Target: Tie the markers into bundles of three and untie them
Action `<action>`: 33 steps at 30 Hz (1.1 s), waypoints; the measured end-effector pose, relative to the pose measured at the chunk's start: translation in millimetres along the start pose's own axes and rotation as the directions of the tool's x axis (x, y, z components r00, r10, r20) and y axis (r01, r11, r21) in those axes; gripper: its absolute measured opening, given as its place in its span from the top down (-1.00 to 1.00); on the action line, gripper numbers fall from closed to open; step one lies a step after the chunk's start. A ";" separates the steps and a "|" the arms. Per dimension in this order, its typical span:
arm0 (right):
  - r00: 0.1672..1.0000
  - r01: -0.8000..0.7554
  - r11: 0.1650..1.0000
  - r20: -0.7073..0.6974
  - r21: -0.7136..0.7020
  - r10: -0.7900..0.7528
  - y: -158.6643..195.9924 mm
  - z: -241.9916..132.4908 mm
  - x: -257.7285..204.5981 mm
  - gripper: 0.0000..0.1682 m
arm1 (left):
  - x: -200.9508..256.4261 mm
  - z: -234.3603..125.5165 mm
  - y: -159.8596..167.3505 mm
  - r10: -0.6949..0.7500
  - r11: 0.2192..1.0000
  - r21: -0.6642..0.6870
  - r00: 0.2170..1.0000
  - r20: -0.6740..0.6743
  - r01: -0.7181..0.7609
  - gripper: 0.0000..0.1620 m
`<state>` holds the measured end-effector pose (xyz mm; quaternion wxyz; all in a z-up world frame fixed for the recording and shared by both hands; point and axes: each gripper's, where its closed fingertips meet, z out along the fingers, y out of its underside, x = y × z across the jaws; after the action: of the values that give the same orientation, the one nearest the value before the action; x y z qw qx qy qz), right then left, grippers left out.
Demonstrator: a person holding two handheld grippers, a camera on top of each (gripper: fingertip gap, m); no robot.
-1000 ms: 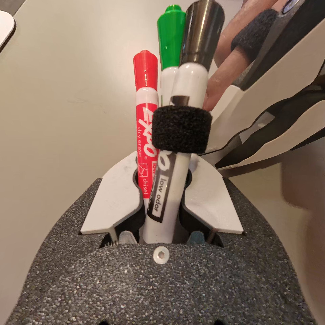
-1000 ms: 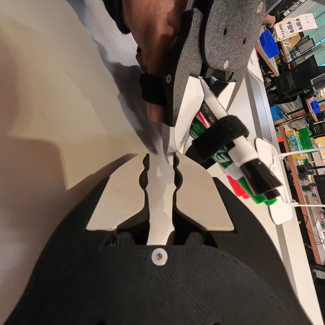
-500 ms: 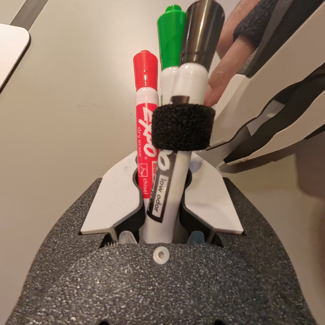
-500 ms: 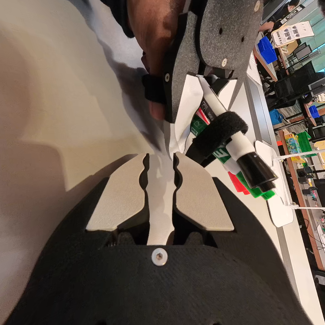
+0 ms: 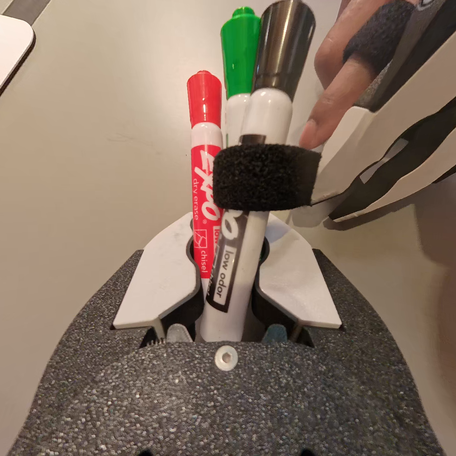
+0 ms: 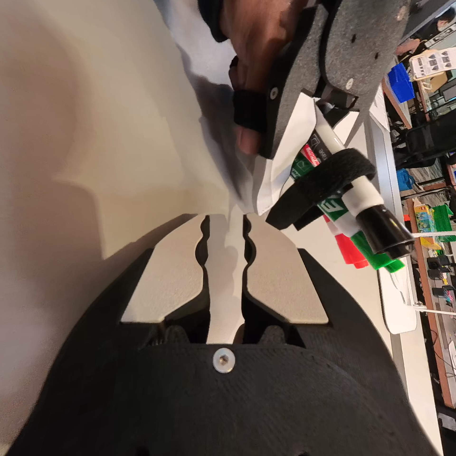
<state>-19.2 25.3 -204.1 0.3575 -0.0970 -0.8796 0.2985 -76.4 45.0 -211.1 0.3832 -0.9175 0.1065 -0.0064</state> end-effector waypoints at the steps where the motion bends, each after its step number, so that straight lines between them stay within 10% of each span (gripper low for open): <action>1: 1.000 0.008 1.000 0.010 -0.004 -0.008 1.1 -0.2 -1.7 0.70 | -0.4 -0.1 0.0 0.002 1.000 0.001 1.000 0.003 -0.002 0.45; 11: 1.000 0.000 0.996 -0.030 -0.094 -0.002 24.1 -3.0 11.6 0.70 | -1.0 -0.5 -2.3 0.063 0.998 0.009 0.998 0.031 -0.063 0.45; 26: 0.909 -0.410 0.903 -0.027 0.124 0.416 10.7 -11.9 44.9 0.62 | 4.7 -1.2 -12.3 0.058 0.995 0.075 0.998 0.012 -0.059 0.45; 33: 0.926 -0.199 0.976 -0.309 0.093 0.218 17.7 -31.3 76.4 0.59 | -3.9 0.9 -3.3 0.083 0.996 0.012 0.994 0.072 -0.084 0.45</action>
<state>-53.9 83.2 -153.3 0.4633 -0.2258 -0.7860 0.3414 -79.5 48.7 -209.1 0.3936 -0.9090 0.1309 0.0415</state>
